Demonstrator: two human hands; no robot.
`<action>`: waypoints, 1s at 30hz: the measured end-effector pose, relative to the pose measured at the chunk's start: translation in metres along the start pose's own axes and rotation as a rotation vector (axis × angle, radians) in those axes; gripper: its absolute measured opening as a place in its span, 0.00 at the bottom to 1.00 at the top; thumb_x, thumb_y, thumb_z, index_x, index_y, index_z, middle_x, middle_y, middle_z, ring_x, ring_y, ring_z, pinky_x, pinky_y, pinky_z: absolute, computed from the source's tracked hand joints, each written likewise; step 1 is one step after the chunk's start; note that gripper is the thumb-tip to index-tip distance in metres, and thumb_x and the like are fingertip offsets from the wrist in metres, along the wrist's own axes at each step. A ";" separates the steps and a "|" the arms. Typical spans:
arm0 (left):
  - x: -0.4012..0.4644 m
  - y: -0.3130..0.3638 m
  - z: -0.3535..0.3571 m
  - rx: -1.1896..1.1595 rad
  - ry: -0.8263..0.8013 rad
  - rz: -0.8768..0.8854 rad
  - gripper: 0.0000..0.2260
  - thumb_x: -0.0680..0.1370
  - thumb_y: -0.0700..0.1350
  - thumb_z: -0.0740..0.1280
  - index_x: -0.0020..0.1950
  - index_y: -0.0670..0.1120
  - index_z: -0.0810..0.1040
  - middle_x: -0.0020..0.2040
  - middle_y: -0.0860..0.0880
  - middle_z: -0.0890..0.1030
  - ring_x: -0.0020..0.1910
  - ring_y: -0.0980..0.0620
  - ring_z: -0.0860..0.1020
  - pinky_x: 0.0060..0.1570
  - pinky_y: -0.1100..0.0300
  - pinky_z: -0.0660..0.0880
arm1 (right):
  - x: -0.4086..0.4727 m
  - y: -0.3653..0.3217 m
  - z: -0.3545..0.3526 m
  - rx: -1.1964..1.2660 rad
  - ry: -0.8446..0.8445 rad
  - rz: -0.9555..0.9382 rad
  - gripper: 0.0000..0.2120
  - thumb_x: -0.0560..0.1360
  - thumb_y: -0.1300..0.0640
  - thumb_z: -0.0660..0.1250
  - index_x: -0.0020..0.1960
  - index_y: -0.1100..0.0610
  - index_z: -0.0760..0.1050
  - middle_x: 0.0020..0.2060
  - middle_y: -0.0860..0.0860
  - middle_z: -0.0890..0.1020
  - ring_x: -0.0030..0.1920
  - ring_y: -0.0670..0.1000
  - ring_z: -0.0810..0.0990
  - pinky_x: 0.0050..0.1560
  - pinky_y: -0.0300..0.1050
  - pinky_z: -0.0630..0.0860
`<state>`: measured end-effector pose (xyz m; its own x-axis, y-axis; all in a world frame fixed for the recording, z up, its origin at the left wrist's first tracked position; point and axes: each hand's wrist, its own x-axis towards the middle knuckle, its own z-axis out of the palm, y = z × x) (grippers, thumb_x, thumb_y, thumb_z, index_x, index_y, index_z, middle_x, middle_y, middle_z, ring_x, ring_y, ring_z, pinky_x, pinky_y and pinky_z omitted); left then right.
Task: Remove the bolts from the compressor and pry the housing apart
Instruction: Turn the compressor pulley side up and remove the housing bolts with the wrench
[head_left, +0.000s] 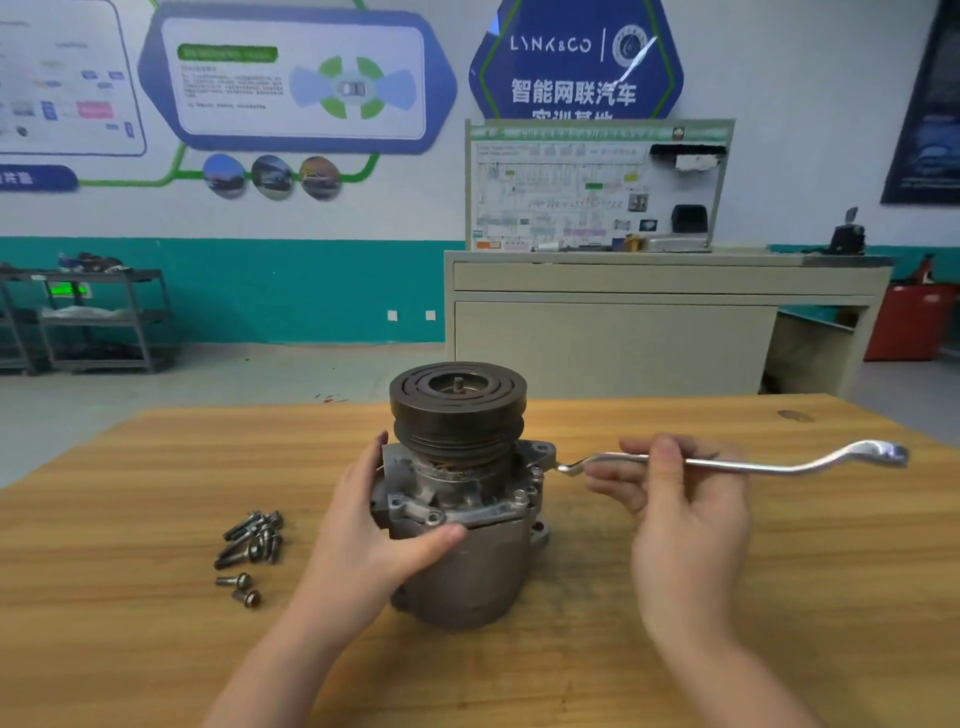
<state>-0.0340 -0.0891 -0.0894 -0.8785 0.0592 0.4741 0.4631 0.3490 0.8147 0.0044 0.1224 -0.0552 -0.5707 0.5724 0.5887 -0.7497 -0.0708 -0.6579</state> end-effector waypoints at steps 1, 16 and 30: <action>-0.002 0.000 0.003 0.017 0.038 0.005 0.50 0.56 0.66 0.76 0.75 0.60 0.60 0.65 0.64 0.70 0.62 0.68 0.70 0.58 0.68 0.66 | -0.009 0.000 0.003 -0.030 -0.037 -0.066 0.04 0.80 0.56 0.58 0.47 0.50 0.70 0.38 0.49 0.83 0.33 0.53 0.85 0.33 0.41 0.81; -0.001 -0.004 0.008 -0.024 0.122 0.083 0.41 0.55 0.69 0.73 0.65 0.66 0.62 0.59 0.72 0.67 0.58 0.78 0.66 0.49 0.82 0.66 | -0.025 0.020 0.019 -0.559 -0.198 -0.618 0.11 0.80 0.53 0.60 0.45 0.59 0.76 0.36 0.49 0.78 0.38 0.40 0.75 0.44 0.24 0.69; 0.002 -0.009 0.010 0.013 0.137 0.132 0.36 0.57 0.69 0.72 0.61 0.71 0.60 0.59 0.70 0.68 0.60 0.76 0.66 0.51 0.81 0.64 | -0.018 0.023 0.033 -0.143 0.054 -0.296 0.05 0.80 0.56 0.52 0.49 0.47 0.63 0.30 0.47 0.78 0.27 0.46 0.73 0.29 0.36 0.70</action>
<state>-0.0416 -0.0831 -0.0993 -0.7855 -0.0220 0.6184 0.5711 0.3591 0.7381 -0.0135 0.0834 -0.0651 -0.3137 0.5941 0.7407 -0.8236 0.2179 -0.5236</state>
